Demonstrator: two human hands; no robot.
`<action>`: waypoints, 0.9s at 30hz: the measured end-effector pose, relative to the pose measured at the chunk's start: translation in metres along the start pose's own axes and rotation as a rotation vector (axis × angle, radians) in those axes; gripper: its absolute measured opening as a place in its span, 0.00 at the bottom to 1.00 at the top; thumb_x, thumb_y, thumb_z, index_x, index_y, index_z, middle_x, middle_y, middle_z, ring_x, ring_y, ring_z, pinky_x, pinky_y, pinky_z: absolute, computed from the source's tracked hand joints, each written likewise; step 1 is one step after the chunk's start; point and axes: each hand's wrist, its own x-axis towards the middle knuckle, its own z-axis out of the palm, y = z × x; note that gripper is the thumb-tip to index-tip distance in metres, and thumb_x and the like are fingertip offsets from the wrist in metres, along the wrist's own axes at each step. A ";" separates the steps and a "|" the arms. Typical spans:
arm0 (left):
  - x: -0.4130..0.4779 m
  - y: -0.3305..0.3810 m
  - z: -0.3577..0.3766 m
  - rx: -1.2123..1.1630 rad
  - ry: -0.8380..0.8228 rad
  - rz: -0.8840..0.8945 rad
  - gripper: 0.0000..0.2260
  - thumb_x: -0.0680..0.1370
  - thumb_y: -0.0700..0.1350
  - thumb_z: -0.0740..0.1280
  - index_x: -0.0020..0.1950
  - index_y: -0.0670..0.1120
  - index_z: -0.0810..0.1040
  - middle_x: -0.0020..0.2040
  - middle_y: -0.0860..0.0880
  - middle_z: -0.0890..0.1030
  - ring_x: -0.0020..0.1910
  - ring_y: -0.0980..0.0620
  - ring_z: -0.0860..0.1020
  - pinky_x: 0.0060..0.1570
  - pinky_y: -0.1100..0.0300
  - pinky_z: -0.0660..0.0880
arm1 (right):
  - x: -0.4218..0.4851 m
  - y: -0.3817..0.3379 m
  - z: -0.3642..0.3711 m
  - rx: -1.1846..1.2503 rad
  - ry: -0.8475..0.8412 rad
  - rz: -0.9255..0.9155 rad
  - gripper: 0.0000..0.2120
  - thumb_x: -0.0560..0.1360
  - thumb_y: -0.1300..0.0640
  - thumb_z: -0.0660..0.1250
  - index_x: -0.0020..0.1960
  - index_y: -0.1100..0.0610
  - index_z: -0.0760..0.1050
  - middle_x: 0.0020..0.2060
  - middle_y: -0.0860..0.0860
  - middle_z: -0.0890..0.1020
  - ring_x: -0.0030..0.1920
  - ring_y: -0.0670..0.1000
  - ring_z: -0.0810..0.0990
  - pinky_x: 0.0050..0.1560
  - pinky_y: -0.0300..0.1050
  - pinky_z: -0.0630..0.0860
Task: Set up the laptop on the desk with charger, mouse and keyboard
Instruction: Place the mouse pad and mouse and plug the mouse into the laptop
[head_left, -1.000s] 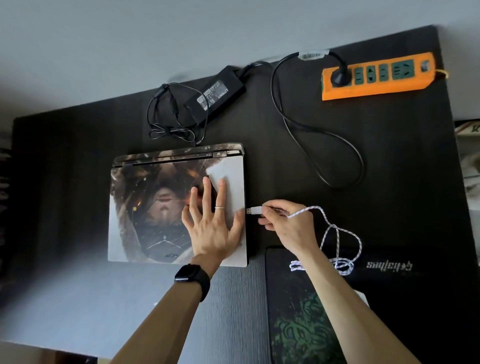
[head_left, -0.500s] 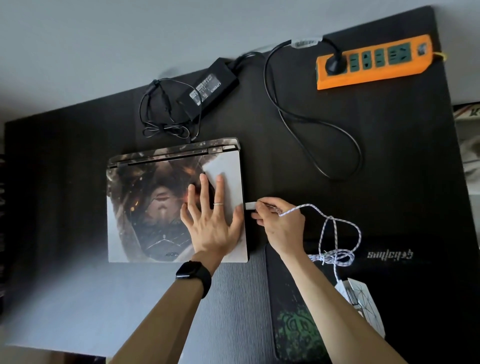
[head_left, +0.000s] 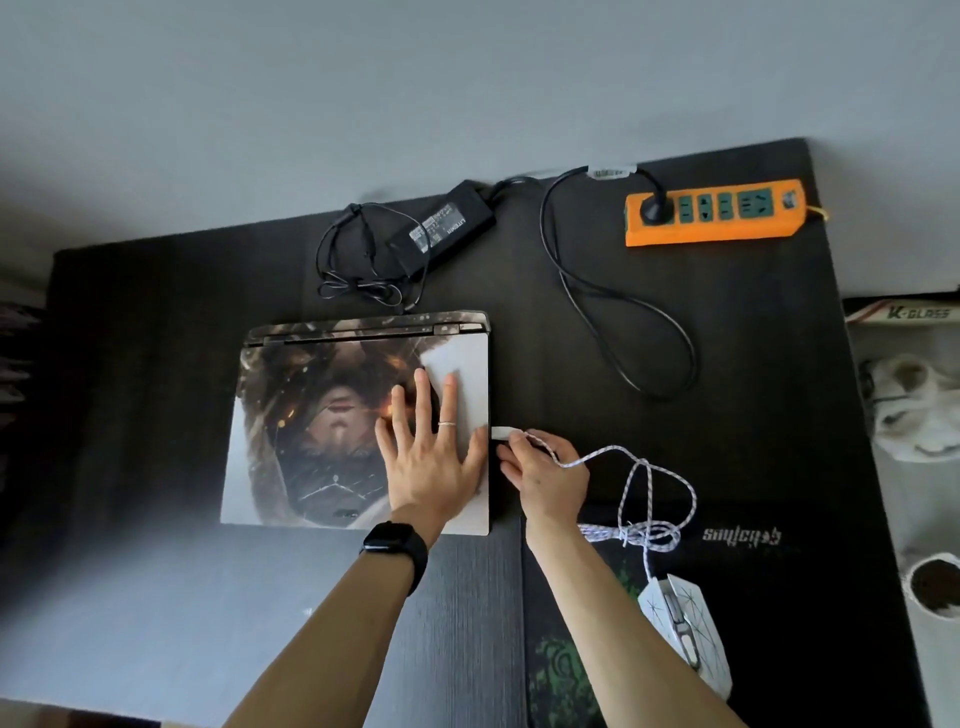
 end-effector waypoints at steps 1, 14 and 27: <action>0.001 0.000 -0.004 -0.001 -0.023 0.002 0.33 0.80 0.66 0.48 0.81 0.56 0.44 0.82 0.47 0.47 0.80 0.38 0.47 0.73 0.35 0.53 | 0.001 -0.003 0.000 -0.022 -0.002 0.007 0.10 0.74 0.67 0.73 0.55 0.67 0.78 0.42 0.60 0.86 0.40 0.54 0.88 0.42 0.45 0.84; -0.109 -0.016 -0.056 -0.276 -0.420 -0.087 0.26 0.79 0.49 0.58 0.78 0.56 0.61 0.80 0.55 0.55 0.77 0.48 0.59 0.73 0.48 0.61 | -0.070 -0.049 -0.032 -0.328 -0.267 0.460 0.09 0.81 0.58 0.65 0.55 0.64 0.79 0.49 0.59 0.84 0.46 0.53 0.83 0.46 0.44 0.82; -0.285 -0.114 -0.066 -0.644 0.011 -0.555 0.18 0.78 0.51 0.56 0.67 0.56 0.75 0.61 0.55 0.80 0.61 0.50 0.78 0.58 0.53 0.76 | -0.206 0.031 -0.012 -1.809 -1.036 -0.712 0.08 0.79 0.48 0.65 0.52 0.43 0.83 0.52 0.38 0.82 0.53 0.43 0.78 0.57 0.39 0.74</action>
